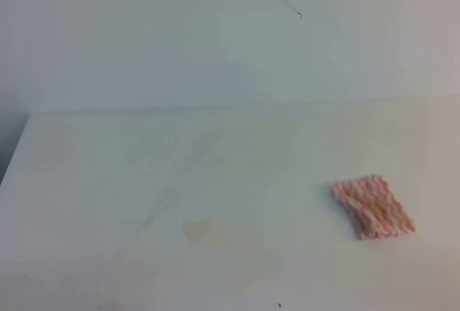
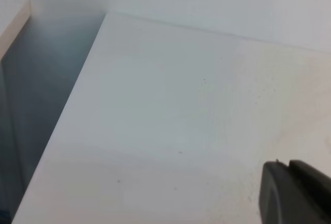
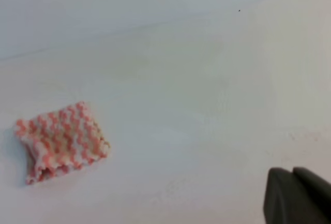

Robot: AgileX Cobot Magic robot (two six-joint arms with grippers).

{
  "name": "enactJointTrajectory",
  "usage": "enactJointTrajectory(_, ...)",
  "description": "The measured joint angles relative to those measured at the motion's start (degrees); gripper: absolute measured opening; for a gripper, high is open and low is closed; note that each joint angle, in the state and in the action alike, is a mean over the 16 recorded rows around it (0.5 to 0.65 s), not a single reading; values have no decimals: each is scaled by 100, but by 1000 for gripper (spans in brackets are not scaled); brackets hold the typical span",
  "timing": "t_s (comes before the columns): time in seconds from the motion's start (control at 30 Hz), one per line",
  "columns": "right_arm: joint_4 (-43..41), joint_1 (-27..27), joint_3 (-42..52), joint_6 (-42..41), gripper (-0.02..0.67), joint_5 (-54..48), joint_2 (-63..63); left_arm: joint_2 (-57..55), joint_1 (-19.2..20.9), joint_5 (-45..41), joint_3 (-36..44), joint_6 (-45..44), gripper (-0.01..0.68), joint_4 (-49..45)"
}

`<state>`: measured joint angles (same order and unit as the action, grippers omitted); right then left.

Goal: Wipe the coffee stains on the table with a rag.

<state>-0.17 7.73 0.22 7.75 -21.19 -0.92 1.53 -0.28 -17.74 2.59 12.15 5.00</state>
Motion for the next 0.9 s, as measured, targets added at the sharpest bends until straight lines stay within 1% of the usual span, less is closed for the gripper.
enactJointTrajectory(0.9,-16,0,7,-11,-4,7,-5,0,0,0,0,0,1,0)
